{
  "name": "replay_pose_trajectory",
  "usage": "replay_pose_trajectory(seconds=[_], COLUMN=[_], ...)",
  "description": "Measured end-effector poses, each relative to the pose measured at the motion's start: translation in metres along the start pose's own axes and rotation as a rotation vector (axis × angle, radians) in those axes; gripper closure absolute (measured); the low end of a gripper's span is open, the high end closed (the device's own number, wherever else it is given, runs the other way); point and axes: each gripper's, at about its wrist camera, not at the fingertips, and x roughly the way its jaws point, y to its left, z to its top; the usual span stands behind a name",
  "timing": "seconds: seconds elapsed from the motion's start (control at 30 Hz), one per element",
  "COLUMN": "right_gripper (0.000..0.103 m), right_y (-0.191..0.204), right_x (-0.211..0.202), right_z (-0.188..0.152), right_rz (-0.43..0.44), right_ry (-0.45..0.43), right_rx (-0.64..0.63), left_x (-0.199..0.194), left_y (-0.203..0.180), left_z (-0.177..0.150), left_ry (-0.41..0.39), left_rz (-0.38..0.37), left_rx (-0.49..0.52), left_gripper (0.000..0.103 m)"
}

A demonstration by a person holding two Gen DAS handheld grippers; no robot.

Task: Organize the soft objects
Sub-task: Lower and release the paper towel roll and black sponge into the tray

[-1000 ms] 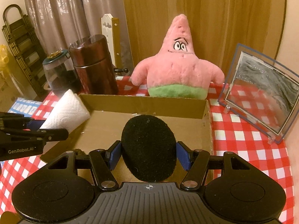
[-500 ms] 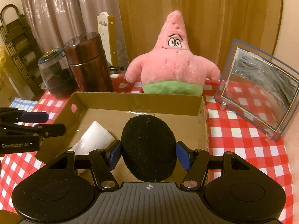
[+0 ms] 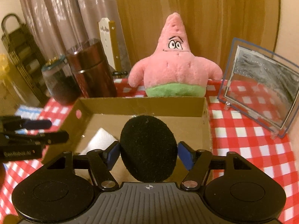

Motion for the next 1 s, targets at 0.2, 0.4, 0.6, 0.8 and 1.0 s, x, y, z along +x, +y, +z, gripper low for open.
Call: replay_pose_trajectory(seconds=[0.2,0.4,0.6,0.8,1.0], right_gripper=[0.02,0.02,0.02,0.02,0.02], right_y=[-0.002,-0.001,0.006,0.014,0.024], right_x=[-0.008,-0.02,-0.042,-0.076,-0.114], right_z=[0.002,-0.002,-0.012,-0.023,-0.033], right_rz=[-0.015,-0.027,-0.047,-0.052,-0.055], right_ry=[-0.034,-0.03,-0.031,-0.042,-0.058], right_rx=[0.014,-0.002,-0.04,-0.044,-0.053], left_x=[-0.005,-0.019,-0.043,-0.075,-0.113], left_y=[0.002,0.003,0.001,-0.007,-0.019], left_z=[-0.002,-0.003,-0.008,-0.015,-0.023], left_ry=[-0.003,-0.01,-0.026,-0.033,-0.045], left_rz=[0.006,0.006,0.005,0.01,0.019], left_rx=[0.005,0.003,0.003,0.003,0.013], left_gripper=[0.043,0.043,0.041,0.041,0.039])
